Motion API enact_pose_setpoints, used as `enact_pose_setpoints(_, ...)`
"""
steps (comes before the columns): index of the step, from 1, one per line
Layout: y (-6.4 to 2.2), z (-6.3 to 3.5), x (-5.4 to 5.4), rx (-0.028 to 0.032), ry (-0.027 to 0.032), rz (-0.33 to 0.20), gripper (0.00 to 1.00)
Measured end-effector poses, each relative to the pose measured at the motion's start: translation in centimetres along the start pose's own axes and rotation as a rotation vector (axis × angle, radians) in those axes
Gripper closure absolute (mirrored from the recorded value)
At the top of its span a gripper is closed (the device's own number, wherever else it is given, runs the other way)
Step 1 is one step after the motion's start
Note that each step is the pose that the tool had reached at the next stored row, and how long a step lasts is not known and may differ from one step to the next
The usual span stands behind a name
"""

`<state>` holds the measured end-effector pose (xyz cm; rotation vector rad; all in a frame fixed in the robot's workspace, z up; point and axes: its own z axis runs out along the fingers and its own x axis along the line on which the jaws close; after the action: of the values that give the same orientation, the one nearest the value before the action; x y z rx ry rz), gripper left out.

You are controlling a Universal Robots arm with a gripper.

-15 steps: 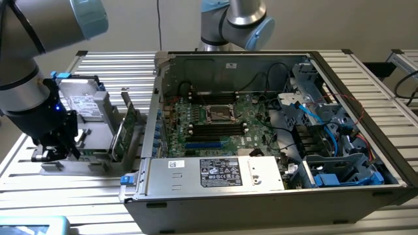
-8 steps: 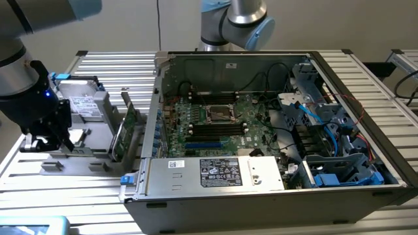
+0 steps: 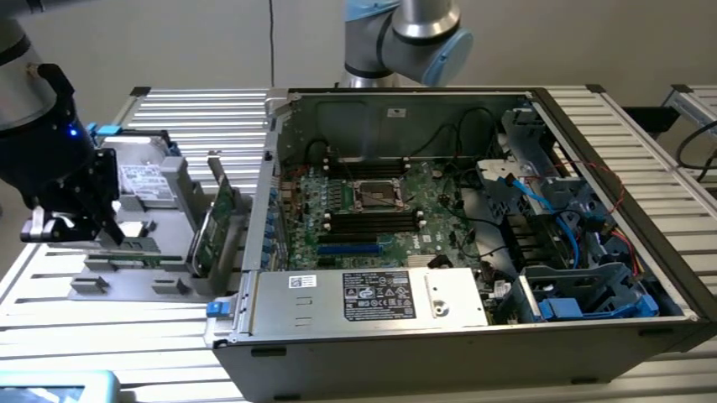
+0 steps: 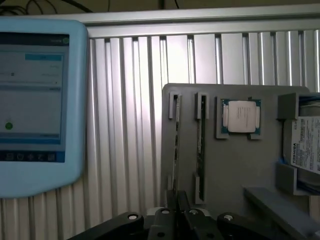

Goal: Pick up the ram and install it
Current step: 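Pick up the ram and move it above insertion slot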

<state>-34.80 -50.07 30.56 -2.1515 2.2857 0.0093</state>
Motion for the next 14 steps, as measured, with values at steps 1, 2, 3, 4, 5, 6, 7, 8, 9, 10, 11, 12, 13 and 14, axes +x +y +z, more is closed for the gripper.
enact_pose_setpoints(1, -0.28, -0.45, 0.1, 0.0, -0.0009, 0.0, 0.87)
enact_pose_setpoints(2, -0.52, -0.92, 0.1, -0.0001, -0.0008, 0.0, 0.87)
enact_pose_setpoints(3, -0.72, -1.35, 0.1, -0.0001, -0.0009, 0.0, 0.87)
enact_pose_setpoints(4, -0.92, -1.75, 0.1, 0.0, -0.001, 0.0, 0.87)
enact_pose_setpoints(5, -1.1, -2.08, 0.1, 0.0, -0.0011, 0.0, 0.87)
enact_pose_setpoints(6, -1.27, -2.37, 0.1, -0.0002, -0.0016, 0.0, 0.87)
enact_pose_setpoints(7, -1.47, -2.68, 0.2, -0.0001, -0.0027, 0.0, 0.87)
enact_pose_setpoints(8, -1.73, -2.99, 0.2, -0.0001, -0.0033, -0.001, 0.87)
enact_pose_setpoints(9, -2.04, -3.23, 0.3, -0.0001, -0.0033, -0.001, 0.87)
enact_pose_setpoints(10, -2.45, -3.39, 0.3, -0.0001, -0.0034, -0.001, 0.87)
enact_pose_setpoints(11, -2.93, -3.59, 0.3, -0.0002, -0.0034, -0.001, 0.87)
enact_pose_setpoints(12, -3.39, -3.79, 0.3, -0.0002, -0.0035, -0.001, 0.87)
enact_pose_setpoints(13, -3.81, -3.99, 0.3, -0.0003, -0.0036, -0.001, 0.87)
enact_pose_setpoints(14, -4.25, -4.22, 0.3, -0.0002, -0.0041, -0.001, 0.87)
